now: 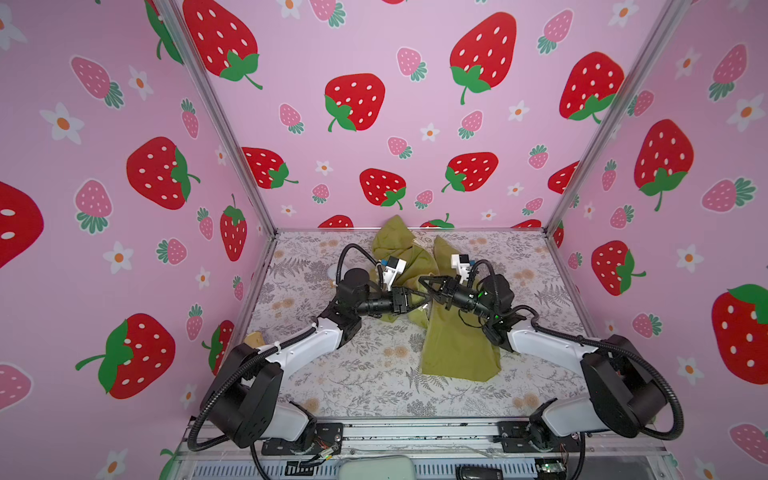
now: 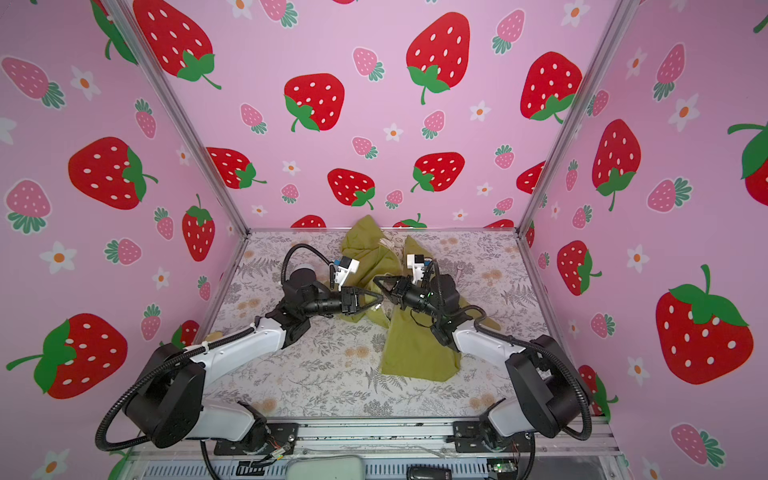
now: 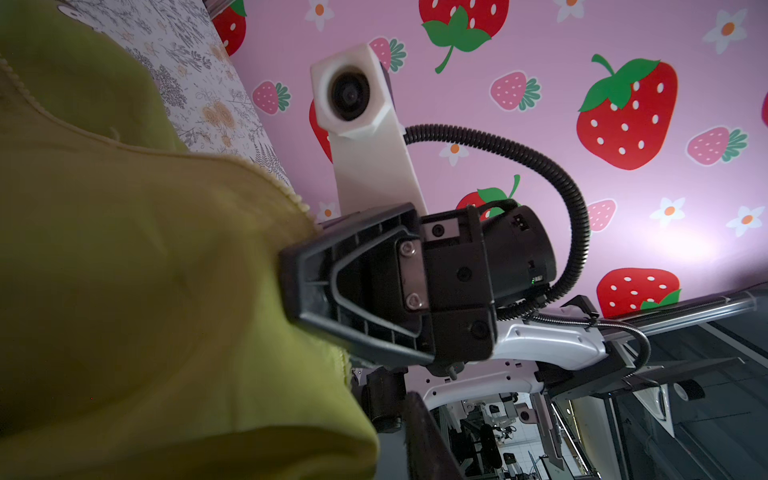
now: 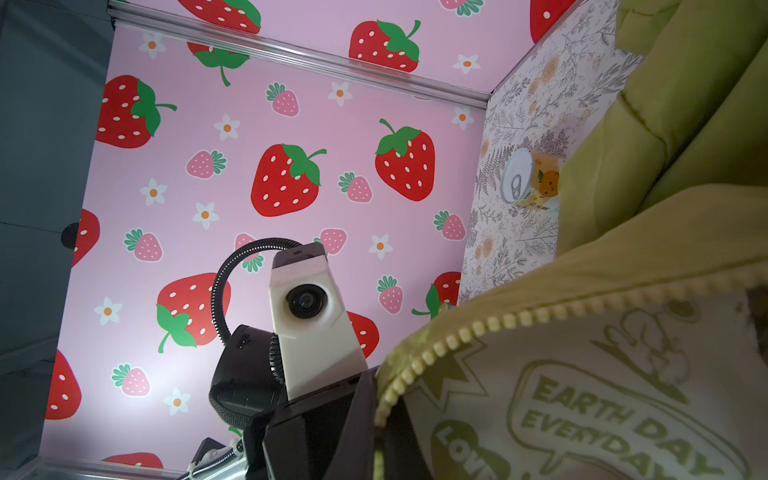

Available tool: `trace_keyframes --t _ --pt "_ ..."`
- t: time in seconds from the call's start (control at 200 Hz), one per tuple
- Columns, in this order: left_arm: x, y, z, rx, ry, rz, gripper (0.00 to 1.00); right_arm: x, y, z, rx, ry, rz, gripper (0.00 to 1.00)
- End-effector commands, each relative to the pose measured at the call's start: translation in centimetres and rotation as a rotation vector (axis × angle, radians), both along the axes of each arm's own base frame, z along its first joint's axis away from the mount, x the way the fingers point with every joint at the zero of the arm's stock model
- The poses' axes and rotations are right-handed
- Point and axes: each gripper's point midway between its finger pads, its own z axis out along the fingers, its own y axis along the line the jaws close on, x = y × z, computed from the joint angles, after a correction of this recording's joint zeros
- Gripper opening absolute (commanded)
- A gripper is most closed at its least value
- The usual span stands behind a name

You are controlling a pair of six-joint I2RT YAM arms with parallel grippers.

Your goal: Zip up the jacket

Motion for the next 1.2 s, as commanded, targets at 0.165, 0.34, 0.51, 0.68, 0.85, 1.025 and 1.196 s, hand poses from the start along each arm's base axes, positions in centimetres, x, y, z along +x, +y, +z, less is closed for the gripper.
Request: trace_keyframes --t 0.165,0.34,0.51,0.68,0.85,1.025,1.196 --pt "-0.7 -0.7 1.0 -0.016 -0.033 -0.051 0.17 0.1 0.1 2.1 0.025 -0.052 -0.014 0.00" --pt "-1.0 -0.7 0.6 -0.008 -0.026 -0.056 0.14 0.4 -0.2 2.1 0.014 -0.056 -0.031 0.00" --pt "-1.3 -0.5 0.4 -0.007 -0.025 -0.054 0.14 0.9 -0.8 2.2 0.003 -0.060 -0.053 0.00" --pt "-1.6 -0.3 0.2 -0.004 -0.021 -0.050 0.14 1.5 -1.6 2.6 -0.007 -0.074 -0.082 0.00" --pt "-1.7 -0.3 0.2 -0.004 -0.022 -0.050 0.19 1.6 -1.6 3.4 -0.025 -0.100 -0.079 0.00" --pt "-1.0 -0.6 1.0 -0.013 -0.030 -0.039 0.23 0.8 -0.6 3.9 -0.029 -0.125 -0.037 0.00" --pt "-0.6 -0.7 1.6 -0.027 -0.036 -0.030 0.30 0.4 -0.5 3.8 -0.042 -0.135 -0.023 0.00"
